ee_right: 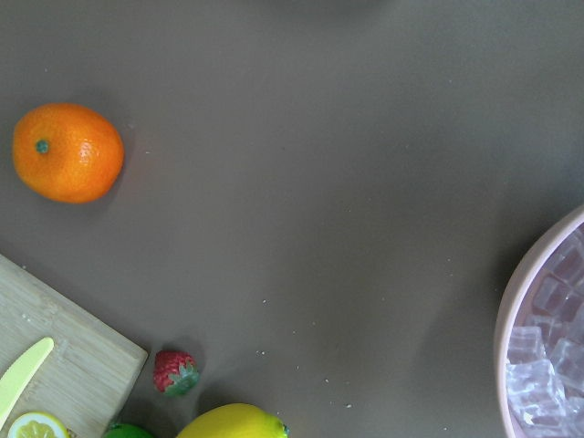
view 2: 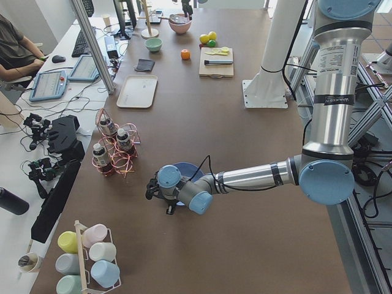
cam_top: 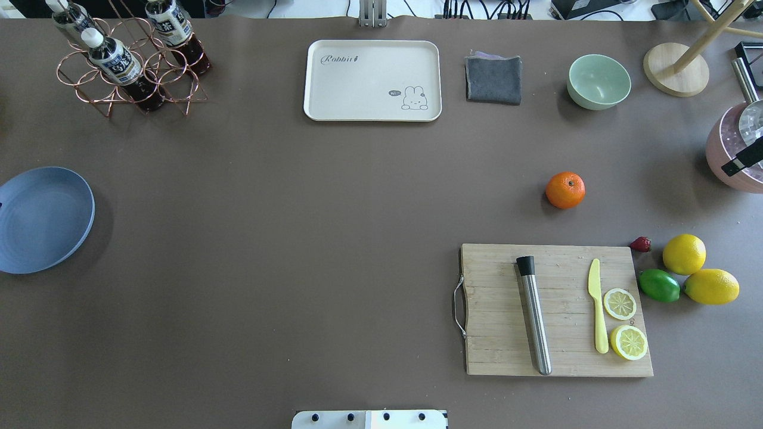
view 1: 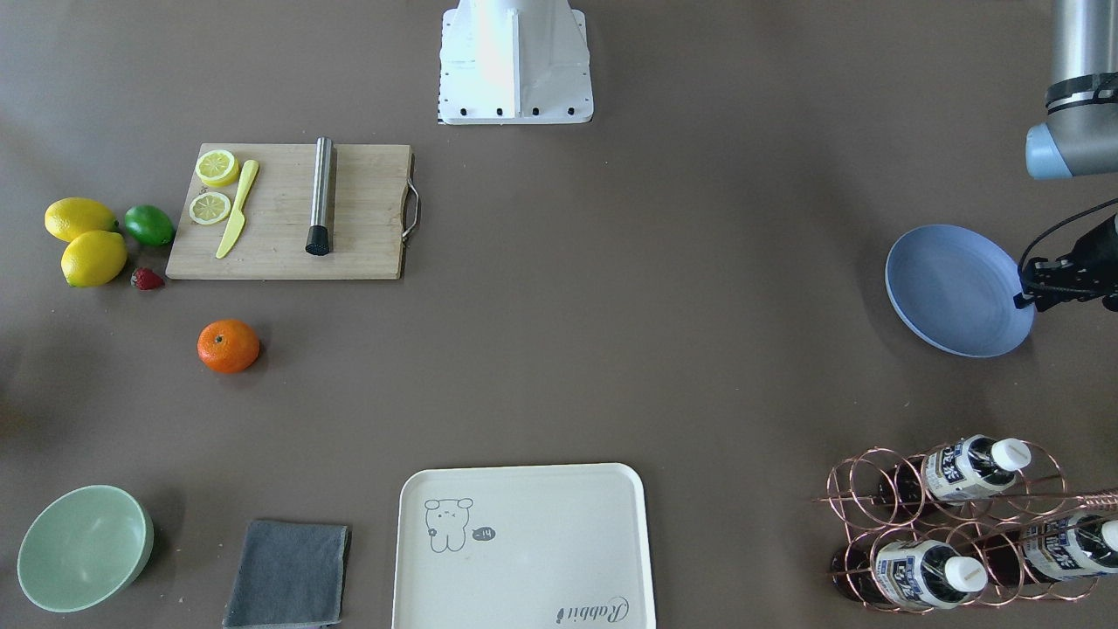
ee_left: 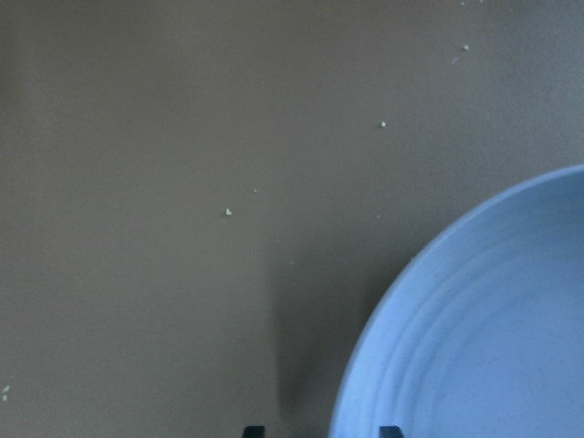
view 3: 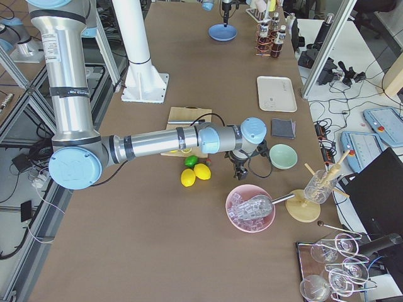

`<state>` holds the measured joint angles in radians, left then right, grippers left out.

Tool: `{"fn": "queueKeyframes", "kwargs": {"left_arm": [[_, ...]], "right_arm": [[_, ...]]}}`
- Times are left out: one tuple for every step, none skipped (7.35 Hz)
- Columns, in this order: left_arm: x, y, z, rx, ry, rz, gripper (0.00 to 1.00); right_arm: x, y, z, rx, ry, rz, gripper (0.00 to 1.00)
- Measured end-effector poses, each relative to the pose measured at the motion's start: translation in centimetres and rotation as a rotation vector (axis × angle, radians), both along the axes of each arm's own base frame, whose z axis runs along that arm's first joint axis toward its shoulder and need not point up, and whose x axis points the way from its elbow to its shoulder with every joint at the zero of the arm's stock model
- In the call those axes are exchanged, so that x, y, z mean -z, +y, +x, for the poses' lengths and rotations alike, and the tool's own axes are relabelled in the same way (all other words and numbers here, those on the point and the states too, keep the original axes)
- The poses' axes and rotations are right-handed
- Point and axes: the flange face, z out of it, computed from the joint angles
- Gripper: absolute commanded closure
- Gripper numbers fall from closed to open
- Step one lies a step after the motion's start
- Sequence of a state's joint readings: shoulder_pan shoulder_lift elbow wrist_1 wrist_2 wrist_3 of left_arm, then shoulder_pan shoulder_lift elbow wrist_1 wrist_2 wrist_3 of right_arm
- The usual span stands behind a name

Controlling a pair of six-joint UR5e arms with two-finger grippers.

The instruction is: Pick orange to plate

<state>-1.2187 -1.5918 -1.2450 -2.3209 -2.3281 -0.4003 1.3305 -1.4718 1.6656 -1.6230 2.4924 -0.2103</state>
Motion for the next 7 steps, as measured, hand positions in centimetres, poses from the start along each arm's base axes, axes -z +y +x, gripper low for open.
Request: {"fn": "queueKeyframes", "kwargs": {"left_arm": [[0.0,-0.1,0.1,-0.004,0.005,-0.003,1.0],[0.0,-0.1,0.2,-0.005,0.009,-0.005,1.0],[0.3,-0.1,0.3,-0.005,0.02,-0.011,1.0],[1.0,-0.3,0.5,-0.006,0.043,-0.018,1.0],[2.1,-0.7,0.8,0.001,0.07,-0.026,1.0],[4.2,-1.2,1.2,0.026,0.107,-0.048,1.0],[7.0,-1.5,1.5,0.064,0.152,-0.083,1.0]], "right_arm": [[0.3,-0.1,-0.5,0.008,0.004,0.007,0.0],[0.4,-0.2,-0.8,0.016,0.006,0.013,0.0],[0.6,-0.1,-1.1,0.02,0.007,0.015,0.0],[0.8,-0.2,-1.3,0.019,0.008,0.015,0.0],[1.3,-0.5,-1.7,0.011,0.009,0.009,0.0],[2.5,-1.0,-2.5,-0.006,0.014,-0.005,0.0],[4.1,-1.1,-4.0,-0.025,0.035,-0.016,0.0]]}}
